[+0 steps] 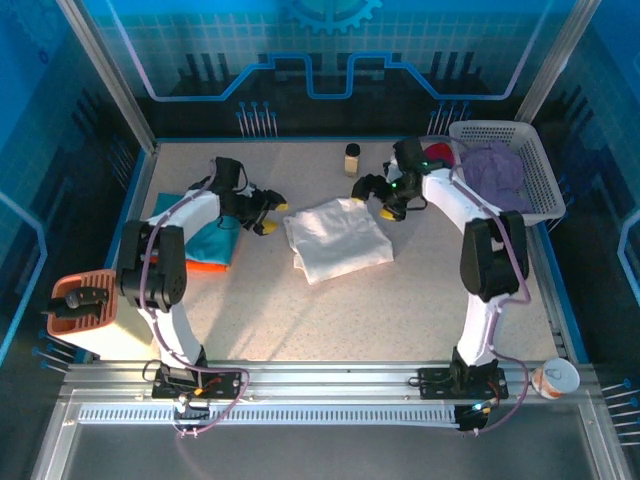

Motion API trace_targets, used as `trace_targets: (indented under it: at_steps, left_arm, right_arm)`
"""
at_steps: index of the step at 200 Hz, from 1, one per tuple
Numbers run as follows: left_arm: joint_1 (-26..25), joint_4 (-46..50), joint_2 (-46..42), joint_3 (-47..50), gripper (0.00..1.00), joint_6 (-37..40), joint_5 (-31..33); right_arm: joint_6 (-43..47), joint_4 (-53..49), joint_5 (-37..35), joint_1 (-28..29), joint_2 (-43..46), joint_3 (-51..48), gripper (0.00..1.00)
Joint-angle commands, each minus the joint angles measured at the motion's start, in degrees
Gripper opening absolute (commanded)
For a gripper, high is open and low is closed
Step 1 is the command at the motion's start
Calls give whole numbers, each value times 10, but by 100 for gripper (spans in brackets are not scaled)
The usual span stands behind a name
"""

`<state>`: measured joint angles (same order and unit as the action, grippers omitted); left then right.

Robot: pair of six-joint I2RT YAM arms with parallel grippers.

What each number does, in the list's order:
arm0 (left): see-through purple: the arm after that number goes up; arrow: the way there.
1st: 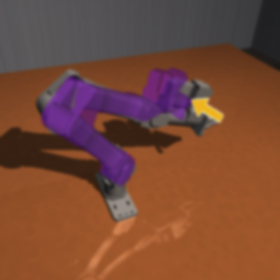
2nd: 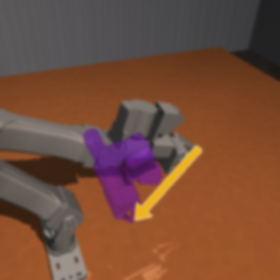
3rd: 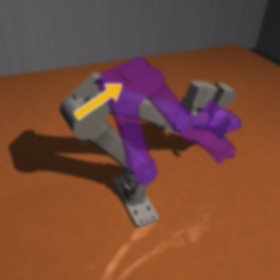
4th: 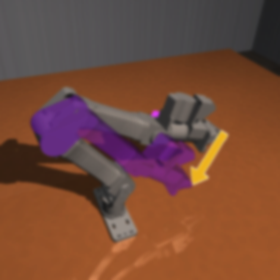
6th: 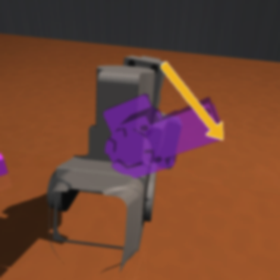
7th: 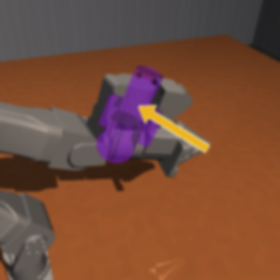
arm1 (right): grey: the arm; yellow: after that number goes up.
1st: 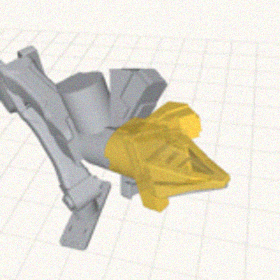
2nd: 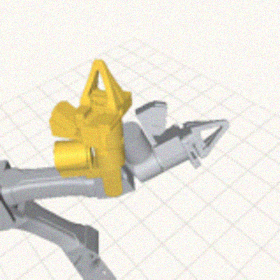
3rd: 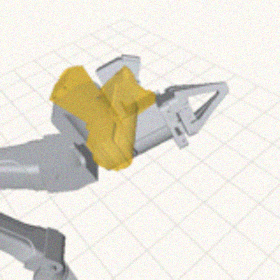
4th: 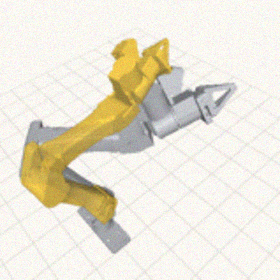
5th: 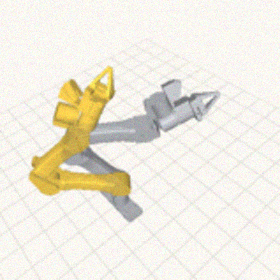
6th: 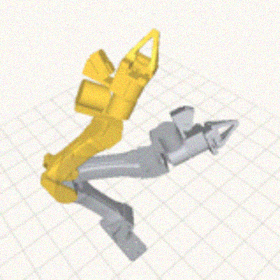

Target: Fold and stack the t-shirts

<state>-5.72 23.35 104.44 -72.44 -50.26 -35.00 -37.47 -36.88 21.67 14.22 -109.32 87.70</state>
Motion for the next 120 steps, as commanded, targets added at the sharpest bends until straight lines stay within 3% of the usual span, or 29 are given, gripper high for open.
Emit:
trace_targets:
  at_steps: [1,55,86,120]
  left_arm:
    - [-46,43,-64,7,58,21,-11]
    - [-180,-98,-125,109,49,-102,23]
    - [-233,-167,-73,115,46,-137,31]
    - [-252,-200,4,103,44,-140,20]
  right_arm:
    - [-8,47,51,-2,80,-70,93]
    - [-81,181,102,1,168,-227,90]
    - [-138,304,132,2,144,-292,89]
    - [-171,379,139,9,114,-329,88]
